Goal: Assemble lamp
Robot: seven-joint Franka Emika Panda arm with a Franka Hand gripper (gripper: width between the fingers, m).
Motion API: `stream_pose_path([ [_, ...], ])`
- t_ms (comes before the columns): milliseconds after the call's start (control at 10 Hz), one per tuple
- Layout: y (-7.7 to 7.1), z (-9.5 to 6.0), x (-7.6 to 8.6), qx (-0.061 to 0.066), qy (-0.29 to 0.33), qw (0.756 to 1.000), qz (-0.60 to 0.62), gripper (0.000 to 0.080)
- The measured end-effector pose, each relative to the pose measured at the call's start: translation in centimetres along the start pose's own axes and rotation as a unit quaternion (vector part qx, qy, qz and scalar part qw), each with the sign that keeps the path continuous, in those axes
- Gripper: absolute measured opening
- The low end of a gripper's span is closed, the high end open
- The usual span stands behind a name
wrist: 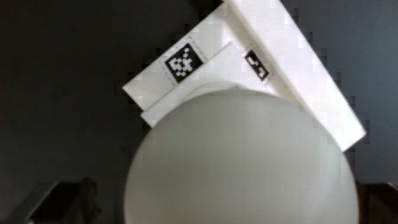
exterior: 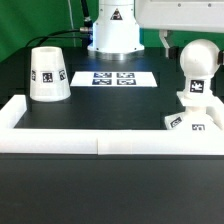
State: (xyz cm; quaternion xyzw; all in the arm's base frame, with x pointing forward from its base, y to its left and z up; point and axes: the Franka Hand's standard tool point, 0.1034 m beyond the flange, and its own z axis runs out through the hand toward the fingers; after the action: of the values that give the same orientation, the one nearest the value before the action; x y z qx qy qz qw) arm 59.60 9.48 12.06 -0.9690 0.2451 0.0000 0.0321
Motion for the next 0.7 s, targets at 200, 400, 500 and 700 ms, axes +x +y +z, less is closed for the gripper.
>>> stream_pose_path([
  [200,0.05,0.01,0.04,0.0,0.0,0.997,-0.072,0.0699],
  [400,0.08,0.01,0.06,0.0,0.0,0.99,-0.144,0.0699],
  [500,0.06,0.01,0.04,-0.001,0.0,0.982,-0.187,0.0699],
  [700,-0.21,0.02,-0.16,-0.012,0.004,0.954,-0.3,0.0699],
])
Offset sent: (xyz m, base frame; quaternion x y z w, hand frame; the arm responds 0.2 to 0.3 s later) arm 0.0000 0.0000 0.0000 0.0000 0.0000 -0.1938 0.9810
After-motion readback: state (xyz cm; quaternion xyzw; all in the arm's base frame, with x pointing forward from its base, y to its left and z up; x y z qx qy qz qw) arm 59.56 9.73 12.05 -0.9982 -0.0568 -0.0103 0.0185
